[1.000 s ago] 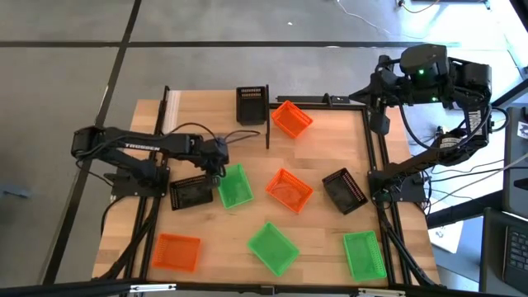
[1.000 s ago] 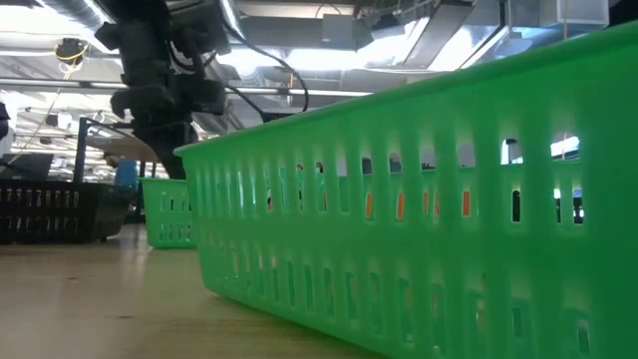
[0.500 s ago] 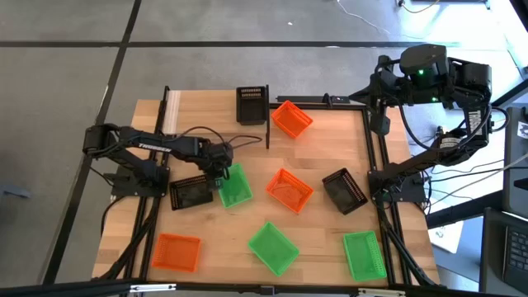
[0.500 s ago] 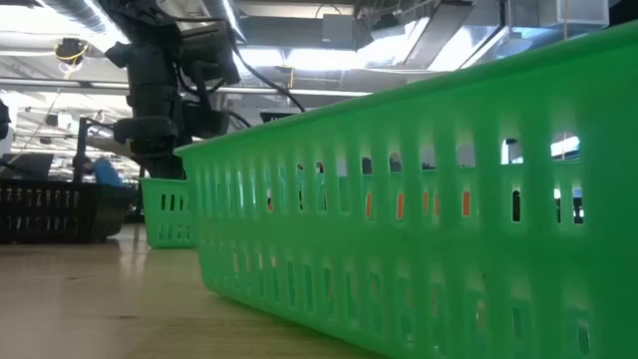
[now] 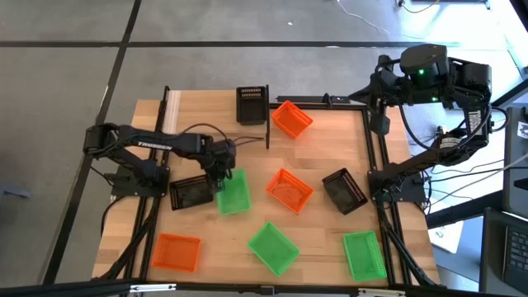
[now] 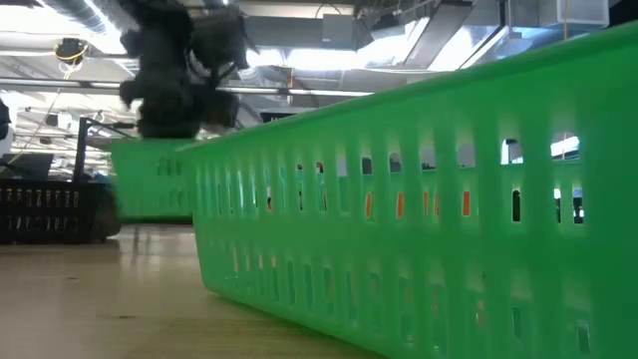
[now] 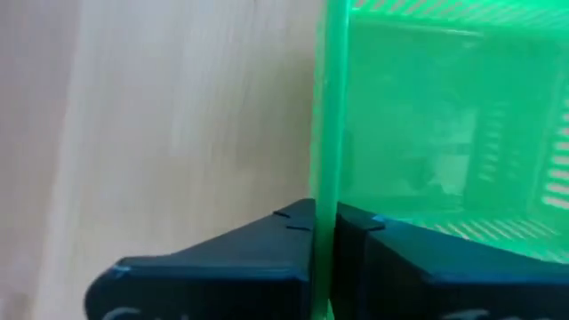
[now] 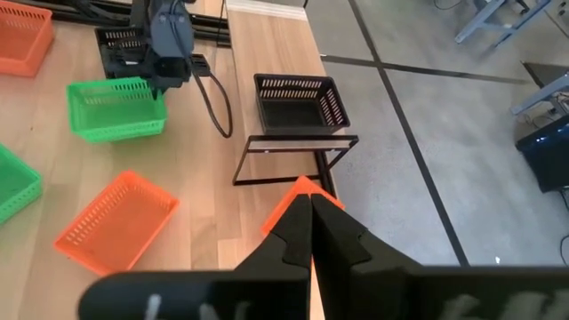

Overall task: Stack baskets on shelf by color
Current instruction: Put the top left green bin on the shelf

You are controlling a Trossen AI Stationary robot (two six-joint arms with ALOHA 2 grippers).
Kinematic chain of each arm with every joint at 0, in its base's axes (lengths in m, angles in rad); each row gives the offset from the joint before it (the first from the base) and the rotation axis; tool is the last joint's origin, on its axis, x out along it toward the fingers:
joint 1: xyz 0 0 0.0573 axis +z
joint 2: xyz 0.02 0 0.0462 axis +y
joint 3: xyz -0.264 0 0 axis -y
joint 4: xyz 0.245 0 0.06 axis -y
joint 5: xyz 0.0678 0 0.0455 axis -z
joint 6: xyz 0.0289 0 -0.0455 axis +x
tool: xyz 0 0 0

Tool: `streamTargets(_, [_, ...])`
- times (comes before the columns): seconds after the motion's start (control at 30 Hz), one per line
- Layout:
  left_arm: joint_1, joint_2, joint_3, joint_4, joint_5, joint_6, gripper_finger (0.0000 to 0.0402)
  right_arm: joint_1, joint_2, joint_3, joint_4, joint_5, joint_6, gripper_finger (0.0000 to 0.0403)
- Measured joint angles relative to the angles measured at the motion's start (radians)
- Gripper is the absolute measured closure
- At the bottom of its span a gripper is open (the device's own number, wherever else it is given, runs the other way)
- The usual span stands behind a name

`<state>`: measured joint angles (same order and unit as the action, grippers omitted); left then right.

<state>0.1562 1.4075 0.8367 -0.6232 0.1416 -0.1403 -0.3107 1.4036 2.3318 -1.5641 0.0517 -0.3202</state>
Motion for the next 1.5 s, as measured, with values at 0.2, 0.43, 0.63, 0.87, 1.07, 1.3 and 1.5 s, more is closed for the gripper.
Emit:
streamTargets(0.2, [0.000, -0.038, 0.224, -0.239, 0.002, 0.094, 0.0401, 0.000, 0.000, 0.000, 0.012, 0.000, 0.000, 0.0402])
streamTargets(0.43, [0.000, -0.053, 0.566, -0.609, -0.045, 0.255, 0.0401, 0.000, 0.000, 0.000, 0.012, 0.000, 0.001, 0.0402])
streamTargets(0.63, [0.075, -0.053, 0.751, -0.756, -0.261, 0.331, 0.0401, 0.000, 0.001, 0.000, 0.012, 0.000, 0.000, 0.0402])
streamTargets(0.87, [0.281, -0.053, 0.890, -0.761, -0.372, 0.493, 0.0401, 0.000, 0.001, 0.000, 0.035, 0.000, -0.011, 0.0402])
streamTargets(1.07, [0.520, -0.052, 0.914, -0.652, -0.299, 0.621, 0.0401, 0.000, 0.001, 0.000, 0.047, 0.000, -0.023, 0.0402])
streamTargets(1.3, [0.720, 0.018, 0.914, -0.572, -0.137, 0.824, 0.0401, 0.000, 0.002, 0.000, 0.047, 0.000, -0.023, 0.0402])
streamTargets(1.5, [0.813, 0.133, 0.913, -0.573, -0.091, 0.906, 0.0402, 0.000, 0.002, 0.000, 0.055, 0.000, -0.019, 0.0402])
